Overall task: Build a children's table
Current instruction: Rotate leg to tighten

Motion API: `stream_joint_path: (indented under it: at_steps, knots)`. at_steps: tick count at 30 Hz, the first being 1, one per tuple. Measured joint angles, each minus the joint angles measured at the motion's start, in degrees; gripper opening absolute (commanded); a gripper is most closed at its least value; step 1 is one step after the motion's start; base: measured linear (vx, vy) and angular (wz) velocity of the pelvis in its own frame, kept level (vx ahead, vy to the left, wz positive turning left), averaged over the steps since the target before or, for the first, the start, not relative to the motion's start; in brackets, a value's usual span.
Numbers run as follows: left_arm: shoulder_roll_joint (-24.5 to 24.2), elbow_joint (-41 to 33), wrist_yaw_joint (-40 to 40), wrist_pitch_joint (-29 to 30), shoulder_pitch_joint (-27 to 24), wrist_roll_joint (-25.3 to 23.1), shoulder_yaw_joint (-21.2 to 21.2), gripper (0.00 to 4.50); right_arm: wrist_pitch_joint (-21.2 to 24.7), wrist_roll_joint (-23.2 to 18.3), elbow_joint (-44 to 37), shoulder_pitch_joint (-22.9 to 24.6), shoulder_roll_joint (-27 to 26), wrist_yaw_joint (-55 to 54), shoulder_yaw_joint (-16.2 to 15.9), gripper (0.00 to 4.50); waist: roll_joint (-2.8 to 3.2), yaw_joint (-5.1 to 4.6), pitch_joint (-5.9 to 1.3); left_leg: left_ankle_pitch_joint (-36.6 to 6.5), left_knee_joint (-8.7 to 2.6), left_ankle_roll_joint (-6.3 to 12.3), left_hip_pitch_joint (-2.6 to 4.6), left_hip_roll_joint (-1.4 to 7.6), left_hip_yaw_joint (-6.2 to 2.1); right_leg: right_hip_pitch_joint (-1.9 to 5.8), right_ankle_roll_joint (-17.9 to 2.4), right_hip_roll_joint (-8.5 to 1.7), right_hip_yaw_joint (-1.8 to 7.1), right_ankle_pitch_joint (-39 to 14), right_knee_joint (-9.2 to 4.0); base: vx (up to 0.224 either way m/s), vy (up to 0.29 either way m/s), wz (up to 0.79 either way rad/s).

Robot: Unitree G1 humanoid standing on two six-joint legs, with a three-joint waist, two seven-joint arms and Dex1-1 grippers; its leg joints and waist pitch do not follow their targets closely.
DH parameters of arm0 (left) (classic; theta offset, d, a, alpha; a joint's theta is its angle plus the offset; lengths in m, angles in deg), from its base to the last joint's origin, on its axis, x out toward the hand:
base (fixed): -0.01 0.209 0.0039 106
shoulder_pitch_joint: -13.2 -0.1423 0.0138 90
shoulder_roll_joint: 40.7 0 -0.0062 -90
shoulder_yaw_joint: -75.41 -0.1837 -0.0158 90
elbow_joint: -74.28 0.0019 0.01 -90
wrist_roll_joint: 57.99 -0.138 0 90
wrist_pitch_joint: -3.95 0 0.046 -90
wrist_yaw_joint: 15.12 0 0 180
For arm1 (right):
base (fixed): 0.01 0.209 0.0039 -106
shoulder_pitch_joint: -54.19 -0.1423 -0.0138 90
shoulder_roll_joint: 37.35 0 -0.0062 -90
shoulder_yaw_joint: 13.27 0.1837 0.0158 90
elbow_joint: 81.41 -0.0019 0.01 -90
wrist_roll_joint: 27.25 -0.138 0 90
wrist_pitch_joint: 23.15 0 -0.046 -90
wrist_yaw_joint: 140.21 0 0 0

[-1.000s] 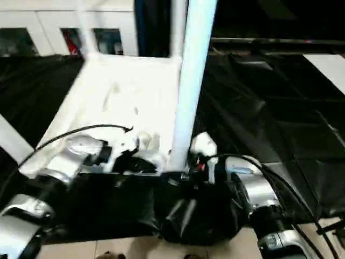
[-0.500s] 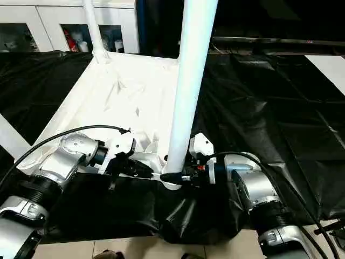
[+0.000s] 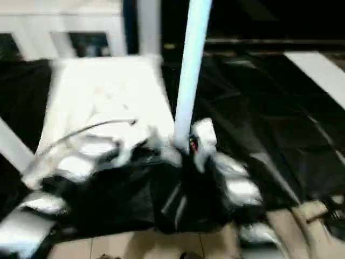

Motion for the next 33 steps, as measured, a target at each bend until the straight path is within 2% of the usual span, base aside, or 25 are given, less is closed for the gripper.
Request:
stream_joint_path:
  at_steps: [6, 7, 9, 14, 18, 20, 23, 28, 33]
  knots:
    - [1.0, -0.1, -2.4, 0.5, 0.0, -0.1, 0.3, 0.0, -2.9, 1.5, 2.5, -1.2, -1.2, -3.7, 0.1, 2.47, 0.22, 0.05, -0.1, 0.0, -0.15, 0.0, 0.03, 0.03, 0.01, -0.01, -0.1, 0.06, 0.0, 0.0, 0.04, 0.0, 0.0, 0.0]
    - [1.0, -0.1, -2.4, 0.5, 0.0, -0.1, 0.3, 0.0, -3.2, 1.5, 2.6, -1.2, -1.2, -3.4, 0.1, 2.82, 0.26, 0.06, -0.1, 0.0, -0.16, 0.0, 0.03, 0.03, 0.01, -0.01, -0.1, 0.06, 0.0, 0.1, 0.06, 0.0, 0.0, 0.0]
    - [1.0, -0.4, -1.9, 0.5, -0.1, 0.0, 0.3, 0.0, -3.9, 1.4, 2.6, -1.1, -1.1, -2.1, 0.3, 3.17, 0.36, 0.11, -0.12, 0.0, -0.16, 0.0, 0.03, 0.04, 0.02, -0.01, -0.1, 0.06, 0.0, 0.1, 0.08, 0.0, 0.0, 0.0]
    - [-0.3, -1.6, 1.9, -0.1, -0.9, 0.6, 0.3, 0.0, -4.3, 1.5, 2.3, -0.7, 0.5, 3.5, -0.3, 3.54, 0.58, 0.49, -0.1, 0.0, -0.17, -0.01, 0.07, 0.07, 0.04, -0.04, -0.2, 0.06, 0.01, 0.2, 0.34, 0.0, 0.0, 0.0]
    - [-3.0, -4.6, 10.0, -1.1, -2.8, 2.6, -0.1, 0.0, -4.1, 0.6, -1.3, 1.6, 5.0, 14.6, -3.9, 3.54, 1.2, 1.1, -0.01, 0.0, -0.45, -0.02, 0.0, 0.12, 0.1, -0.06, -0.4, 0.06, 0.0, 0.3, 0.38, 0.0, 0.0, 0.0]
    - [-5.3, -6.4, 15.7, -1.1, -3.7, 4.4, -0.7, 0.0, -3.3, -0.7, -5.0, 3.4, 9.4, 24.2, -6.1, 3.54, 1.34, 1.81, 0.04, 0.0, -0.55, 0.0, -0.15, 0.15, 0.16, -0.17, -0.3, 0.06, -0.03, 0.2, 0.37, 0.0, 0.0, 0.0]
    - [-7.2, -8.1, 21.5, -1.3, -4.2, 5.6, -1.6, 0.0, -2.2, -2.2, -7.4, 4.0, 12.7, 33.2, -7.4, 3.54, 1.3, 2.58, 0.02, 0.1, -0.41, 0.27, -0.69, 0.24, 0.16, -0.64, -0.3, 0.09, -0.13, 0.2, 0.43, 0.0, 0.0, 0.0]
    - [-10.2, -11.7, 28.5, 0.6, -5.7, 7.1, -2.8, 0.0, -1.0, -4.0, -8.9, 4.5, 15.2, 42.5, -9.5, 3.54, 1.03, 3.1, 0.16, -0.1, -0.06, 0.33, -0.76, 0.25, 0.24, -0.63, -0.4, 0.03, -0.07, 0.2, 0.46, 0.0, 0.0, 0.0]
    - [-11.7, -13.2, 31.4, 1.4, -6.3, 7.8, -3.4, 0.0, 0.1, -4.5, -9.4, 4.4, 15.4, 45.5, -10.9, 3.39, 0.79, 3.19, 0.31, -0.2, -0.03, 0.12, -0.69, 0.25, 0.26, -0.6, -0.5, 0.03, -0.03, 0.2, 0.51, 0.0, 0.0, 0.0]
